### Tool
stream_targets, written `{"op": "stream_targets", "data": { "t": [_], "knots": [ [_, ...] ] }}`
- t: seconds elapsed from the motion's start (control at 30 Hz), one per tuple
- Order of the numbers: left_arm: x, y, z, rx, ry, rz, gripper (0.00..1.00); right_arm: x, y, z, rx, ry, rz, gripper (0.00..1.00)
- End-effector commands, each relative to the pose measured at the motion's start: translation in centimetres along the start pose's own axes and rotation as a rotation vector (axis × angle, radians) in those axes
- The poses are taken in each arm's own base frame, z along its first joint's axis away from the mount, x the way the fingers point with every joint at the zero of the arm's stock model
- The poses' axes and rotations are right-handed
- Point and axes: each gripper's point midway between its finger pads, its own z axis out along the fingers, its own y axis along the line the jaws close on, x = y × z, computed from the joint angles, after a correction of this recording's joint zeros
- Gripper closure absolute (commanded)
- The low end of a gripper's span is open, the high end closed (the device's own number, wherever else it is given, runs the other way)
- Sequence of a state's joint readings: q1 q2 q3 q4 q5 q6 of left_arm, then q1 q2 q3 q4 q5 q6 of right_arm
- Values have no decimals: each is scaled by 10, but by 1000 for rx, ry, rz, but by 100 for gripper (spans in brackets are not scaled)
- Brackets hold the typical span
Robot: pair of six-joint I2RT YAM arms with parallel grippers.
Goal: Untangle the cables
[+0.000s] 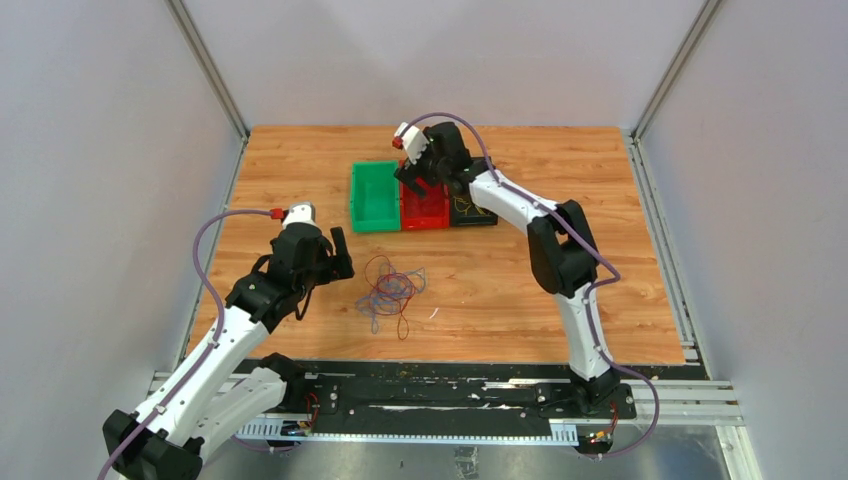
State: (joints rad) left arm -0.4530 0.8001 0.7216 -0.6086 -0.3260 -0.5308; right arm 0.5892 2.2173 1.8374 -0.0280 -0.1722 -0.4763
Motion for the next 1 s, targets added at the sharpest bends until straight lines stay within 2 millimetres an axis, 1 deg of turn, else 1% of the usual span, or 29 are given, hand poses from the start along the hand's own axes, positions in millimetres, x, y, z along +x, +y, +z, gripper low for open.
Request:
{"op": "stream_targets", "data": {
  "t": [0.0,0.07,0.1,0.17,0.27,0.33,0.4,0.47,0.5,0.6,0.67,0.8,0.97],
  "knots": [
    [4,-3,0,16,13,3,0,-51,-5,-48,16,-87,41,1],
    [5,-5,1,28,21,0,0,-67,-3,-70,7,-128,69,1],
    [7,-6,1,34,26,-2,0,-76,-3,-87,5,-154,90,0],
    [10,-8,3,39,39,-6,0,-81,9,-111,-35,-180,133,0],
    [17,-13,8,64,56,-17,0,-74,56,-143,-213,-244,145,3],
    [19,-19,13,91,62,-33,0,-64,90,-160,-322,-280,149,4],
    [24,-25,19,109,80,-45,0,-52,120,-171,-405,-290,171,5],
    [30,-28,26,111,108,-62,0,-40,145,-172,-476,-282,211,5],
    [33,-30,29,115,122,-69,0,-38,157,-171,-516,-278,219,6],
    [46,-31,40,113,157,-85,0,-30,184,-162,-610,-243,213,8],
    [52,-28,49,104,168,-106,0,-27,201,-156,-693,-226,195,10],
    [59,-20,68,96,204,-174,0,-11,216,-131,-751,-151,198,13],
    [64,-20,72,98,223,-196,0,8,236,-107,-818,-62,201,17]
  ]
}}
